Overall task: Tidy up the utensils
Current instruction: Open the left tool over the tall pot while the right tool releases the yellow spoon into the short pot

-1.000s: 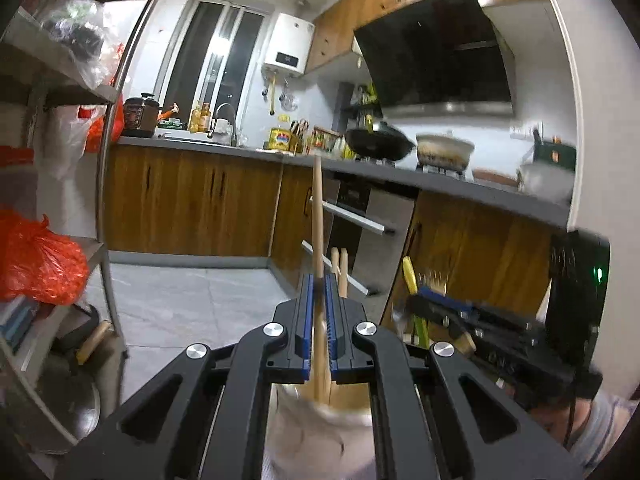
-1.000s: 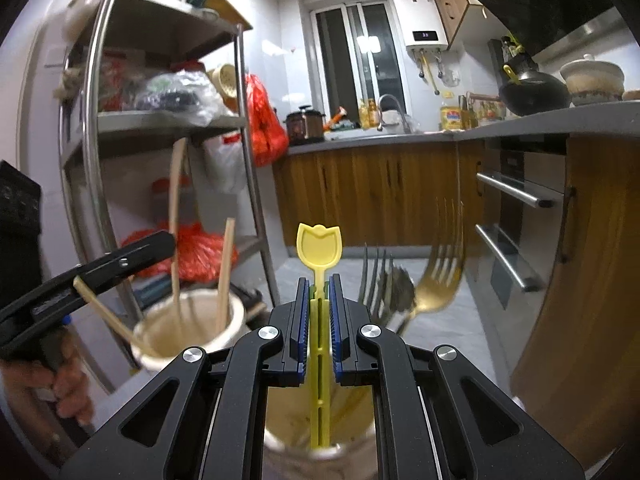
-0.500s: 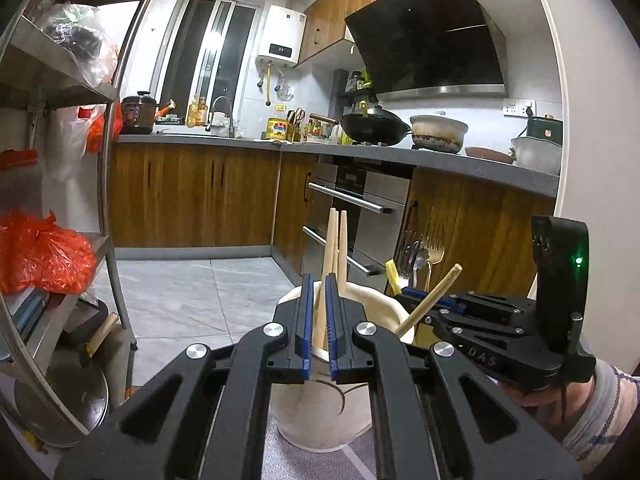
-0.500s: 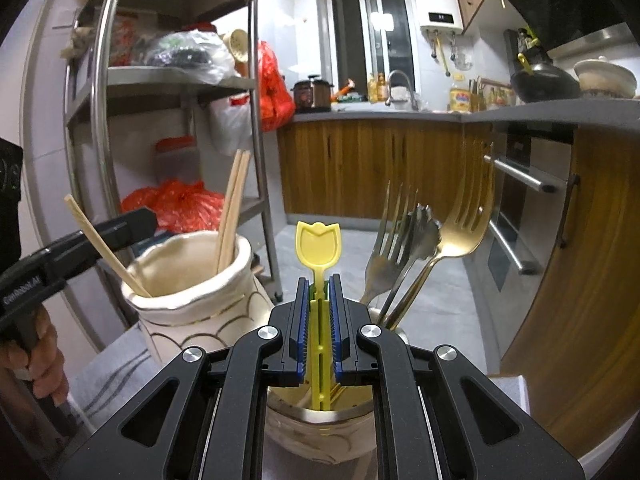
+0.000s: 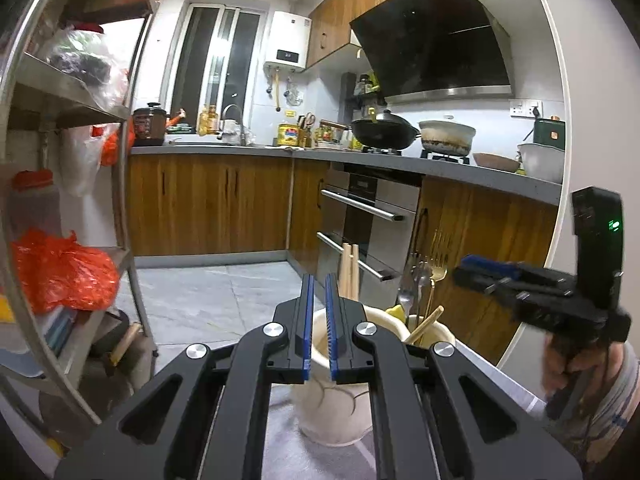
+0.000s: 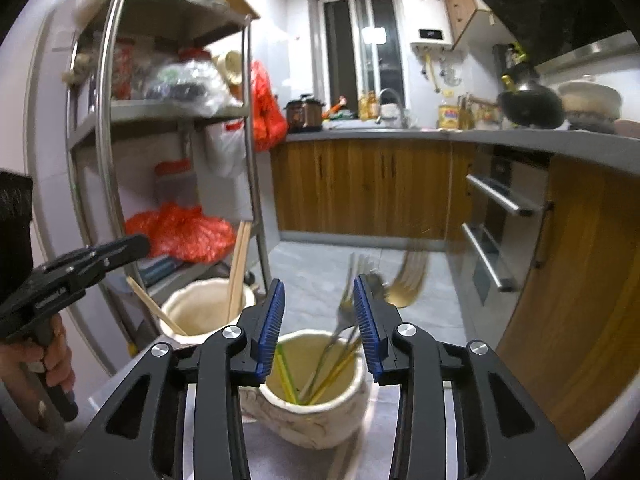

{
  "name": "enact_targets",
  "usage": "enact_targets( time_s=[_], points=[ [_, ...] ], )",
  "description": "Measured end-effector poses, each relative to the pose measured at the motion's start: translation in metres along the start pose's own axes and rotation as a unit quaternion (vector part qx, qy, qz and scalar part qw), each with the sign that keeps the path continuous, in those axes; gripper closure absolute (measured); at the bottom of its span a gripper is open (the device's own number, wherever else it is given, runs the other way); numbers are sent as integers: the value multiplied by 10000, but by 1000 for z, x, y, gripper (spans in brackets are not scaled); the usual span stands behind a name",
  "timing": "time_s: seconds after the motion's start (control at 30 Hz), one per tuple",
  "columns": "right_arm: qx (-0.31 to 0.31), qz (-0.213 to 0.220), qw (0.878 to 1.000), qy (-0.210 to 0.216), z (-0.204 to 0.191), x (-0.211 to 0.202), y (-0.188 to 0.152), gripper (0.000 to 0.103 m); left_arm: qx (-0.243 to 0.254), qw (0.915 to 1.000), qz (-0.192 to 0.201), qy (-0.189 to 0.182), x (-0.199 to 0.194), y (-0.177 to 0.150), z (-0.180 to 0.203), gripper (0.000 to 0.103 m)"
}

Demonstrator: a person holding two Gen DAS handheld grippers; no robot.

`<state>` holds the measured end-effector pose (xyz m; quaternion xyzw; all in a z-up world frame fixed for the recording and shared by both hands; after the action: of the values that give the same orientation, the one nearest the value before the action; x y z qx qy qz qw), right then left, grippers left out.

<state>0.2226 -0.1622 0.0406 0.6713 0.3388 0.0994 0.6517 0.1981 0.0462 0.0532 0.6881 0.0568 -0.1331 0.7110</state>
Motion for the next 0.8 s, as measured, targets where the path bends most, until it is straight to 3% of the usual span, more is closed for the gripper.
enact_targets(
  time_s=[0.37,0.53,0.8],
  points=[
    [493,68,9986,-192,12,-43,-18,52,-32,9998,-172,106,-48,-5,5,93],
    [541,-7,9983,-205,11,-53,-31,47,-12,9996,-262,136,-63,-15,16,67],
    [608,-132,9978,-226,9,-69,-53,31,147,9982,-566,127,-78,-44,41,42]
  ],
)
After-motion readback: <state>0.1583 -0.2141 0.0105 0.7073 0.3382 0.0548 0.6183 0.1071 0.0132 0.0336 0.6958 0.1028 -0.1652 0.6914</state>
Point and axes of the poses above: each gripper's, at about its wrist camera, not at the fingertips, and x roughly the way its jaws point, z to its right, y to its top, the point moved 7 cm from there along x, roughly the way its jaws point, and after that the axes turned 10 degrees about y, right-handed, at the moved point
